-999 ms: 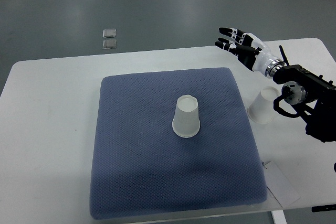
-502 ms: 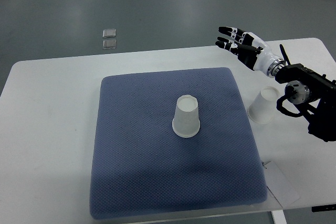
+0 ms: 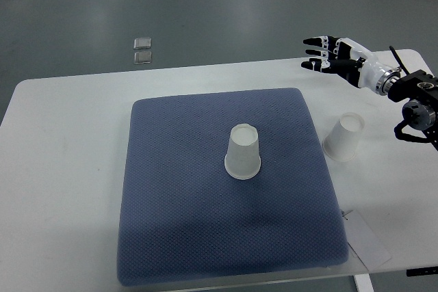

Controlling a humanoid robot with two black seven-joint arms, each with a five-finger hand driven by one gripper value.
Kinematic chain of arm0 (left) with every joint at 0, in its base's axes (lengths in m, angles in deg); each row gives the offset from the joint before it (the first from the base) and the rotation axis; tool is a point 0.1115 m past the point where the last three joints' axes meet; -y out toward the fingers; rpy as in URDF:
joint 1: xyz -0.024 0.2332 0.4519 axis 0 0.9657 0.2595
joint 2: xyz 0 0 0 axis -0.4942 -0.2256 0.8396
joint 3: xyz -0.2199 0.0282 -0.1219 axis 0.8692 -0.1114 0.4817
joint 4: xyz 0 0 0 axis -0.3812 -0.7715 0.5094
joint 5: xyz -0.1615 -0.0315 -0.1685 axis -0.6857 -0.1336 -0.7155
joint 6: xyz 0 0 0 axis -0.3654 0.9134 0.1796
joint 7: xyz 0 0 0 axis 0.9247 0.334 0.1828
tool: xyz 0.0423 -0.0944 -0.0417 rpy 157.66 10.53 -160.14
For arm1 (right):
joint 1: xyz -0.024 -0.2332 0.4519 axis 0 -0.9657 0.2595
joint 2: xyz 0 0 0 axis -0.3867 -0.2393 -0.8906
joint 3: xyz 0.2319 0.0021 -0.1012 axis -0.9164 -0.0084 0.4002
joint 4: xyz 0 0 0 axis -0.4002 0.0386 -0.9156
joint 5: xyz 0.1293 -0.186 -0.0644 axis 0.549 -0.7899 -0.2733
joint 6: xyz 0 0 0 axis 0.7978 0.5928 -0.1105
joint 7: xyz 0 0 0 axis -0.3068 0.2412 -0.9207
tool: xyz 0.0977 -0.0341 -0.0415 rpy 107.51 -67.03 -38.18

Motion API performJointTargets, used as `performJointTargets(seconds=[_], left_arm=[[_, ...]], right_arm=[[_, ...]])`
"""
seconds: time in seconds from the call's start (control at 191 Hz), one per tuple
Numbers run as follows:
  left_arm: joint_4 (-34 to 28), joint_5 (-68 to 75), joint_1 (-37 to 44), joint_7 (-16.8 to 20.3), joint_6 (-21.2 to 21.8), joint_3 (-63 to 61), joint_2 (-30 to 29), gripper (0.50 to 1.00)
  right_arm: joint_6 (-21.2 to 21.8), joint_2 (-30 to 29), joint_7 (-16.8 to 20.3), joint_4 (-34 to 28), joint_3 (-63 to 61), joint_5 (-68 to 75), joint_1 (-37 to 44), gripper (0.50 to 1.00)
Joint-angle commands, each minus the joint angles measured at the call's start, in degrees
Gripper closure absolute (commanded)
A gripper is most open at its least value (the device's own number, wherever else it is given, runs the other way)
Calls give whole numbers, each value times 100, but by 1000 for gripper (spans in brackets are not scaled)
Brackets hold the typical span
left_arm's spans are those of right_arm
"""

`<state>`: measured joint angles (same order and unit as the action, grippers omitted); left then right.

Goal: Stack paper cups
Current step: 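Lower the right hand around the loose white cup and close fingers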

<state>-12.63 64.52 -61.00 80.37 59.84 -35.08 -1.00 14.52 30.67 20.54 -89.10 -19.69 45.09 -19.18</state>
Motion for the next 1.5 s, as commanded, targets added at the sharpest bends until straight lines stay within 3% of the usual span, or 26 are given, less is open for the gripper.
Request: performJointTargets(seconds=[0.0,0.324,0.686,0.89,1.497], left_arm=[[0,0,0,1,1,0,0,500],[0,0,0,-8,1,0,0,500],[0,0,0,-8,1,0,0,500],[0,0,0,1,1,0,0,500],[0,0,0,-8,1,0,0,500]], right_arm=[[6,476,-64,-369,340,-484,133,597],[-29,1847,-116,-1871,1430,-1898,616,597],[-381,2331,-301,-2619,2186,-3375,739,597],[-978,2339,-336,-2751,2616,-3701,731,597],[-1374,2260,-292,-2540,3091,-3780,722,597]])
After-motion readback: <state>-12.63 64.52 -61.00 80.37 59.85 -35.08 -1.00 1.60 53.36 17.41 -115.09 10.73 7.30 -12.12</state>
